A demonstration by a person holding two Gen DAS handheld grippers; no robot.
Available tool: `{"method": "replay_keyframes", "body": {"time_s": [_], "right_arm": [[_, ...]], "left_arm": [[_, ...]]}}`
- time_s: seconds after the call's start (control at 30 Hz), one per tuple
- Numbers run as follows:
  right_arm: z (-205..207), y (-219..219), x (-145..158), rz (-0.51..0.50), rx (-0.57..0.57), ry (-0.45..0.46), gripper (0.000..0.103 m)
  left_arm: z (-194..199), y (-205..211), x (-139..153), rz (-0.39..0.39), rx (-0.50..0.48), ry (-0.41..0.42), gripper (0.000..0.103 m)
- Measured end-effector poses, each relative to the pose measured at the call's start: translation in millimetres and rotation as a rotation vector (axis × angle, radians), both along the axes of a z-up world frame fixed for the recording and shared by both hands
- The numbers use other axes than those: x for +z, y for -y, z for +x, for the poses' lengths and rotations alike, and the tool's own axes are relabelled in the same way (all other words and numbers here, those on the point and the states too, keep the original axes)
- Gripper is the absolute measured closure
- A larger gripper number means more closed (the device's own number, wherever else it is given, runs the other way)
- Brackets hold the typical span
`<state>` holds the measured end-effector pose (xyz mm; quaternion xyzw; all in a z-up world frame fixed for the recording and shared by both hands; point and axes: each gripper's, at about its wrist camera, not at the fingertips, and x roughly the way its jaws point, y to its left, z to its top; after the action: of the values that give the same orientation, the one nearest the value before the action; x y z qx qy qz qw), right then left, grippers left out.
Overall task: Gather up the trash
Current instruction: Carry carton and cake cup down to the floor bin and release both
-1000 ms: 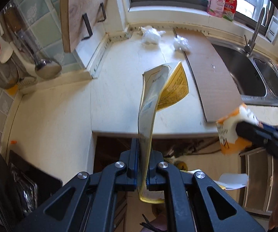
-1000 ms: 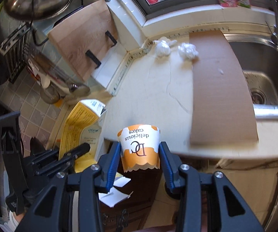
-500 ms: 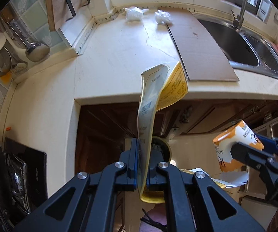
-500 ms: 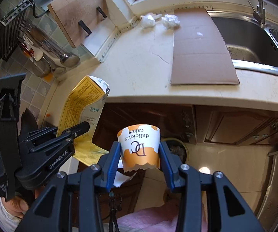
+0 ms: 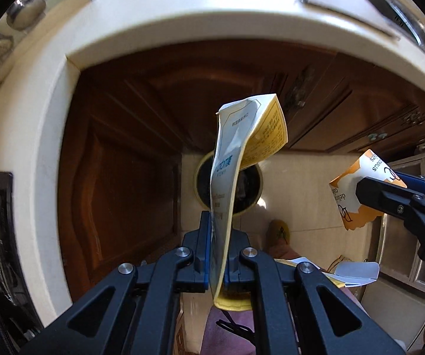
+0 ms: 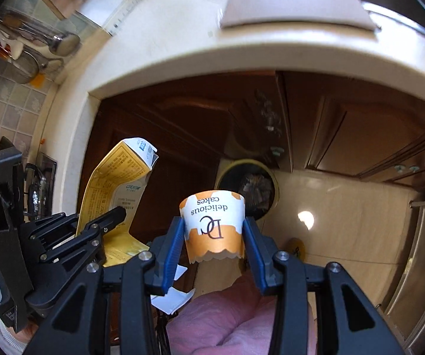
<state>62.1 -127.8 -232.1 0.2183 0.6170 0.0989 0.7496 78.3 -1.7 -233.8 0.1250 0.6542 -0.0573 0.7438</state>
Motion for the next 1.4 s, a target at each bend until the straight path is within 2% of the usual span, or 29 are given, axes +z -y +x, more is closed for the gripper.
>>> {"method": "replay_keyframes", "body": {"time_s": [0.13, 0.23, 0.37, 0.47, 0.57, 0.73, 0.87, 0.93, 1.03, 1.07, 1.1, 1.23, 1.4], "right_arm": [[6, -13, -57, 0.021, 0.008, -0.062, 0.062], [12, -26, -117, 0.028, 0.004, -0.144, 0.062], [22, -41, -182, 0.012, -0.006, -0.22, 0.062], [31, -46, -220, 0.017, -0.029, -0.261, 0.062], [40, -49, -246, 0.006, -0.04, -0.283, 0.061], [58, -60, -275, -0.016, -0.047, -0.284, 0.058], [75, -59, -289, -0.02, -0.067, -0.263, 0.055], [81, -58, -299, -0.014, -0.082, -0.268, 0.055], [86, -57, -310, 0.004, -0.085, -0.302, 0.055], [88, -56, -312, 0.004, -0.084, -0.309, 0.054], [87, -56, -313, 0.004, -0.078, -0.314, 0.054], [81, -60, -310, 0.003, -0.054, -0.315, 0.053], [78, -64, -307, 0.014, -0.069, -0.315, 0.052]], "left_arm": [[4, -10, -58, 0.015, 0.041, -0.07, 0.099], [10, -20, -111, 0.028, 0.084, -0.117, 0.099], [21, -28, -179, 0.065, 0.117, -0.166, 0.099], [30, -38, -217, 0.062, 0.141, -0.189, 0.099], [42, -39, -242, 0.072, 0.128, -0.194, 0.097], [52, -37, -265, 0.081, 0.074, -0.159, 0.082], [62, -34, -276, 0.148, 0.033, -0.115, 0.077], [71, -39, -279, 0.173, 0.037, -0.105, 0.073], [75, -42, -282, 0.183, 0.065, -0.107, 0.059], [75, -43, -282, 0.184, 0.071, -0.106, 0.057], [77, -45, -281, 0.187, 0.073, -0.103, 0.057], [68, -45, -272, 0.196, 0.09, -0.097, 0.043], [61, -54, -263, 0.187, 0.104, -0.086, 0.043]]}}
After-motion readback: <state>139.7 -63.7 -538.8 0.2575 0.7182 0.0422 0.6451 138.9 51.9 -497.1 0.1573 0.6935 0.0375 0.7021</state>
